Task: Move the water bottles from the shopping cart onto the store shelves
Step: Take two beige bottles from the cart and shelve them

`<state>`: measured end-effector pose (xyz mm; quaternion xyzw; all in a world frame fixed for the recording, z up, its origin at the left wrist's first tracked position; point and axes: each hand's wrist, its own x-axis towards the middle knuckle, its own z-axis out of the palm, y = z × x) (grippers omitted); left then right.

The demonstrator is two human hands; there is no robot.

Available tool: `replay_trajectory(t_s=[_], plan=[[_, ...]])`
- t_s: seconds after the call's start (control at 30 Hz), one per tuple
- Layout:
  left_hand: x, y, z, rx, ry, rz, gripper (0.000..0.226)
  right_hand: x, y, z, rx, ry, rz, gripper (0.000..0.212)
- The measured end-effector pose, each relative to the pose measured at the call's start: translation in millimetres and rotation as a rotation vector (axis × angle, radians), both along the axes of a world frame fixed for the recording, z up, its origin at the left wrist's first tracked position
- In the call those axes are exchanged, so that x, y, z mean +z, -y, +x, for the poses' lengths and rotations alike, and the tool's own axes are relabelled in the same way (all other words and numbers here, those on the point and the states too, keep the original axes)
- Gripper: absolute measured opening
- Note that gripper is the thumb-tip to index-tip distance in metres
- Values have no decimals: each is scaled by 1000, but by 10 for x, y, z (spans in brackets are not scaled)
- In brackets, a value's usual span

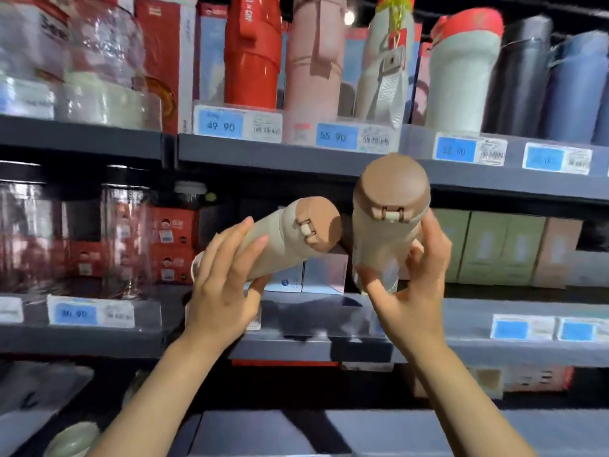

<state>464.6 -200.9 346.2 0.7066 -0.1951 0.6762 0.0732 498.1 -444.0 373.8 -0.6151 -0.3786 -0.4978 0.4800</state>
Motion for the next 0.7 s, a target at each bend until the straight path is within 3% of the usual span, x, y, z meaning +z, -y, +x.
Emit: replay_trajectory(t_s=[0.23,0.5,0.7], plan=[[-68,36,154,66,-113,37,89,-77,285,319,-137,8,-239,103],[-1,217,115,78,-291,-521,91,-43,337,452,-233,-222,-344,98],[57,302,82,129,-305,-639,95,73,-61,358,-148,-344,-349,96]])
